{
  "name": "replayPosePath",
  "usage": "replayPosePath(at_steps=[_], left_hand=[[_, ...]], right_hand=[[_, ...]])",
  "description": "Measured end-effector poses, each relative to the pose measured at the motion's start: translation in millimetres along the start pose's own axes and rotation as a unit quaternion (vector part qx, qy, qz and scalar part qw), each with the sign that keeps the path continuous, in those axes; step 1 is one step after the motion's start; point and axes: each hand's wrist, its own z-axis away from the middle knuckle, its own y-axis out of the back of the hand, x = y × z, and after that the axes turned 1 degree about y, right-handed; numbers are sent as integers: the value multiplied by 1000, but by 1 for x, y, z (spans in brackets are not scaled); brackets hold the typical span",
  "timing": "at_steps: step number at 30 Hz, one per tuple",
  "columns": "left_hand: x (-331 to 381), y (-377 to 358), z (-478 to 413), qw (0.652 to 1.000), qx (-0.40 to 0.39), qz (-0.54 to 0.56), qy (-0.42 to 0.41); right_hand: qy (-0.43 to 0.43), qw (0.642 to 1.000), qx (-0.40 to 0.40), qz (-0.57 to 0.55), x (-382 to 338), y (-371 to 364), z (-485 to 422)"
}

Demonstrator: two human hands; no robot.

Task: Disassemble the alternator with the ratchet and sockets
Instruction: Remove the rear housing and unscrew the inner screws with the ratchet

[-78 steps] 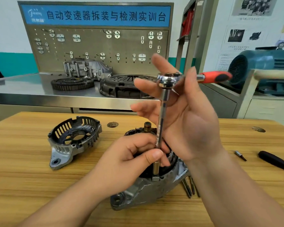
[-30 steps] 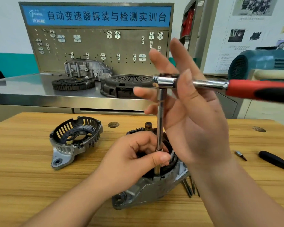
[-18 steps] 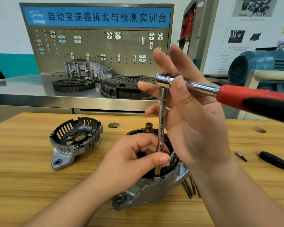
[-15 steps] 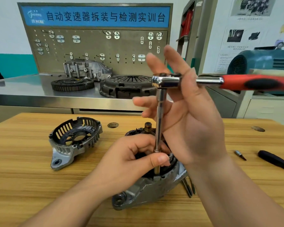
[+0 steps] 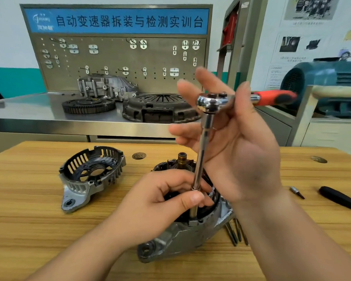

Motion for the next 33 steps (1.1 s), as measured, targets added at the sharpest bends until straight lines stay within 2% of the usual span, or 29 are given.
replayPosePath(at_steps=[3, 8, 10, 13, 16, 20, 23, 26, 29, 33], left_hand=[[0, 0, 1, 1000, 0, 4, -2], [-2, -1, -1, 1000, 24, -9, -1], [-2, -1, -1, 1000, 21, -10, -6], [-1, -1, 0, 1000, 4, 11, -5], [0, 0, 0, 1000, -1, 21, -6], [-3, 0, -1, 1000, 25, 0, -3], [-4, 0, -2, 1000, 29, -7, -4], [-1, 0, -1, 1000, 14, 3, -13], [0, -1, -1, 1000, 0, -4, -25], [-2, -1, -2, 999, 27, -9, -21]], right_hand=[[2, 1000, 8, 11, 2, -1, 0], [131, 983, -7, 130, -5, -3, 0], [114, 988, -7, 100, -5, -3, -1], [31, 999, 0, 34, 0, -1, -1], [0, 999, -8, 35, 3, 1, 0], [108, 985, -24, 134, -3, 1, 1], [143, 967, -34, 208, 0, 4, 2], [70, 993, 3, 97, -1, -1, 1], [2, 998, 16, 54, 3, 3, 1], [67, 995, 2, 72, 0, -2, -1]])
